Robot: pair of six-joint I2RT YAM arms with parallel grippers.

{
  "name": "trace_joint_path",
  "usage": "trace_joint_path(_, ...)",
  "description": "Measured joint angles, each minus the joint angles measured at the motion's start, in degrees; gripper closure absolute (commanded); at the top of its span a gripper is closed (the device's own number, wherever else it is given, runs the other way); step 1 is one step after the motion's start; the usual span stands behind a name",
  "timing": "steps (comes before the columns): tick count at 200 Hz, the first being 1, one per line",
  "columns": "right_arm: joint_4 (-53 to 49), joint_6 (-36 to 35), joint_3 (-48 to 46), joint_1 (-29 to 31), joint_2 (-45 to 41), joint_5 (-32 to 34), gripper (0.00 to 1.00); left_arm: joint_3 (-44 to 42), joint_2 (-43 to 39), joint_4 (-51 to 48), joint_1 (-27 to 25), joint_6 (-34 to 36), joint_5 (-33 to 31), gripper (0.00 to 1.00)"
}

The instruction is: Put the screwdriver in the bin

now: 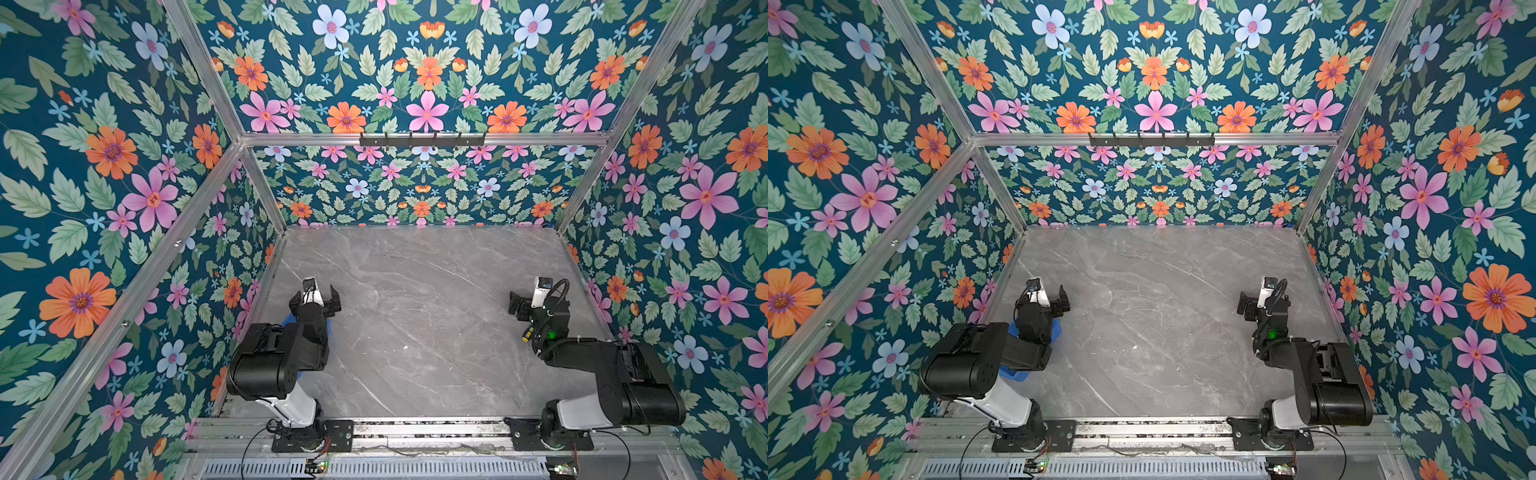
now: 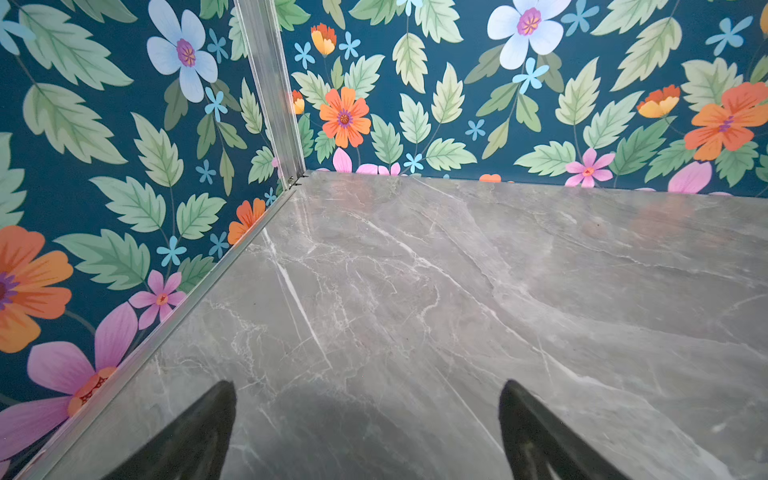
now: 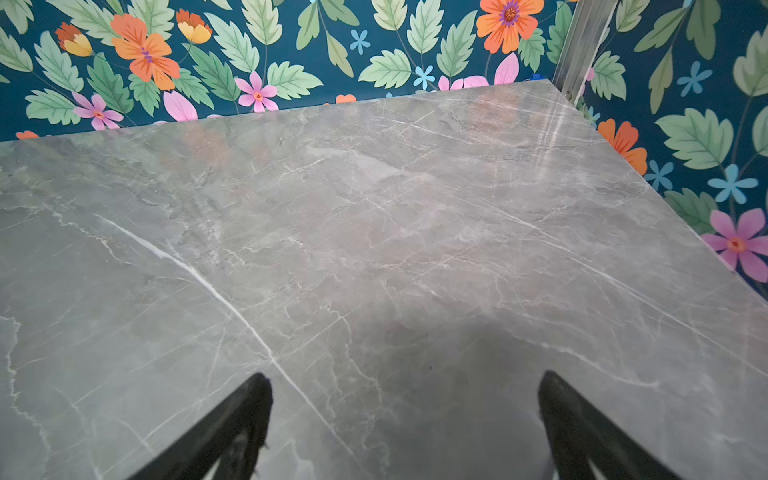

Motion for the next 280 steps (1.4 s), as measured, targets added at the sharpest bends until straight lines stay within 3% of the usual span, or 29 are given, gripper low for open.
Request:
trace_joint_path(190, -0.3, 0.0, 0.1, 0.0, -0.1, -0.2, 0.01, -0.2, -0.2, 0.0, 0.0, 0.0, 0.1, 0.0)
trace_joint_path(237, -10.0, -0.3, 4.1, 0.0, -8.3, -1.8, 0.01, -0.6, -6.6, -2.8, -1.5, 2.0, 2.9, 0.0)
trace_joint_path(280, -28.5, -0.2, 10.3, 0.0, -19.1, -4.5, 0.01, 2.0, -15.9, -11.5, -6.6, 6.2, 4.5, 0.0)
